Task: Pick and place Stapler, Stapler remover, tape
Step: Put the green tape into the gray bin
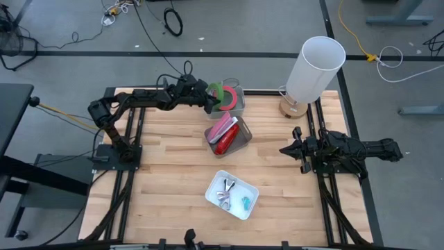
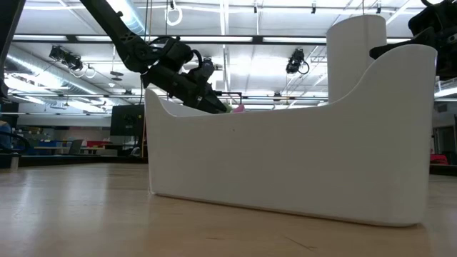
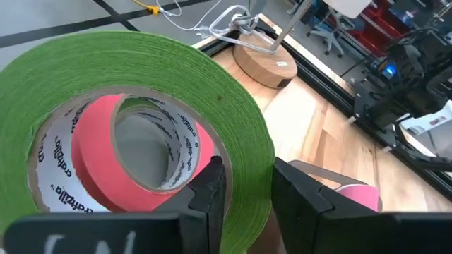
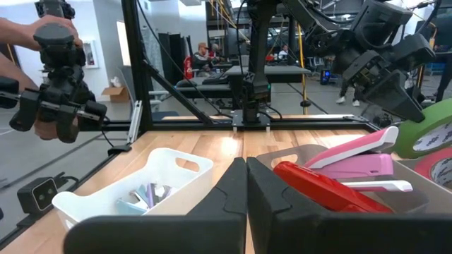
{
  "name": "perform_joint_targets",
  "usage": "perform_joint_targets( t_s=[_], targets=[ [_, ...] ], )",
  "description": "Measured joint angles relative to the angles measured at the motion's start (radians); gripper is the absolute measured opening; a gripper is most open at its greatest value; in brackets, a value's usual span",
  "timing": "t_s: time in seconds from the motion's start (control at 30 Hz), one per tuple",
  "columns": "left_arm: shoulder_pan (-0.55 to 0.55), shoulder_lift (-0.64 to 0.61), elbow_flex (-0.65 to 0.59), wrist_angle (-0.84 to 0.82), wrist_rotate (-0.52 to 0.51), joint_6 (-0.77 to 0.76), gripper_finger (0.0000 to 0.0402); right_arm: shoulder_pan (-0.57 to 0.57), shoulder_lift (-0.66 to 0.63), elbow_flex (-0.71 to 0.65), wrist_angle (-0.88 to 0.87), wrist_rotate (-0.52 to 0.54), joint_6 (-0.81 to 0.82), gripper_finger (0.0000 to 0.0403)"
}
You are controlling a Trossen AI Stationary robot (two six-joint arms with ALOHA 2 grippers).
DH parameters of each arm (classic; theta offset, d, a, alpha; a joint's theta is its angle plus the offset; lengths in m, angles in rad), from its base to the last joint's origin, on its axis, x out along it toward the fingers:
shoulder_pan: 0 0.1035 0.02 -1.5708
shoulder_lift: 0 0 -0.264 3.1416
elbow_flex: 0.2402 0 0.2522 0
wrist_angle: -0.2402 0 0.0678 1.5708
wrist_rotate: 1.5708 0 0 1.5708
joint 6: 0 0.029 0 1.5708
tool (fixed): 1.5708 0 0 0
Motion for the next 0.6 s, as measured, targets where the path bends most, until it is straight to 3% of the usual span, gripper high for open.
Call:
perform_joint_targets(
  t_s=[0.13, 0.4, 0.6],
  targets=[
    [-0.001, 0.0, 0.0, -0.012, -0.009, -0.012, 0.0127, 0.0, 0.0, 0.0, 0.0, 0.0, 0.0, 0.0002],
    [0.001, 0.0, 0.0, -0.014, -0.018, -0.083, 0.021, 0.0, 0.0, 0.0, 0.0, 0.0, 0.0, 0.0002],
    [0.001, -0.001, 0.004, 0.063, 0.049, -0.136, 0.0239, 0.0, 0.0, 0.0, 0.0, 0.0, 0.0, 0.0002]
  ],
)
